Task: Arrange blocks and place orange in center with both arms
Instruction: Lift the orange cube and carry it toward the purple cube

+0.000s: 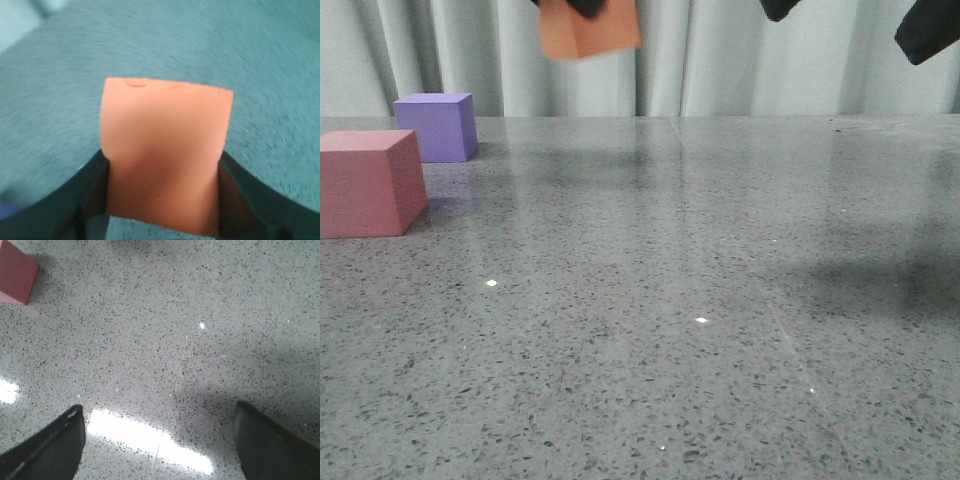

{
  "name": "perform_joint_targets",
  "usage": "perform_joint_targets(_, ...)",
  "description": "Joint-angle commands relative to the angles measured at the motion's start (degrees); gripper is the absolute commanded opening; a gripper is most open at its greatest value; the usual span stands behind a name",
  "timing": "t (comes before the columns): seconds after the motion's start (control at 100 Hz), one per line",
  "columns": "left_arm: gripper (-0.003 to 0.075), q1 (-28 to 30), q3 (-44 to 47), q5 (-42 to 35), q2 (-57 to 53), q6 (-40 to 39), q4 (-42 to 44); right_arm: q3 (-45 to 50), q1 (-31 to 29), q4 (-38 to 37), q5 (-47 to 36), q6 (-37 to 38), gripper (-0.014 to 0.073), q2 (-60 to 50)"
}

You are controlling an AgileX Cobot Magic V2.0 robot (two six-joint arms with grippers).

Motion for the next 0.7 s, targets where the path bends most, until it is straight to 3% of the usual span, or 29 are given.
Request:
perform_joint_targets(0.0, 0.0016, -0.09, -1.94, -3.38, -5.88, -14.45, 6.86, -1.39, -0.12, -0.2, -2.87, -0.4, 0.0601, -1.58)
perform_joint_targets(0.15, 0.0016, 0.42, -1.94, 0.09, -8.22, -33.63, 21.49, -1.39, -0.12, -0.2, -2.81, -0.4, 0.0601, -1.58)
perform_joint_targets(0.31, 0.0016, 0.42, -1.42, 5.42, -8.67, -47.16, 32.56, -1.39, -0.12, -0.14, -2.81, -0.4, 0.0601, -1.58)
perform_joint_targets(0.49, 0.0016, 0.42, 2.75, 10.39, -8.67, -54.84, 39.25, -1.39, -0.12, -0.14, -2.81, -0.4, 0.0601, -1.58)
perform_joint_targets(0.69, 0.0016, 0.42, 8.15, 9.15, -8.67, -57.67, 40.17, -1.39, -0.12, -0.14, -2.81, -0.4, 0.0601, -1.58)
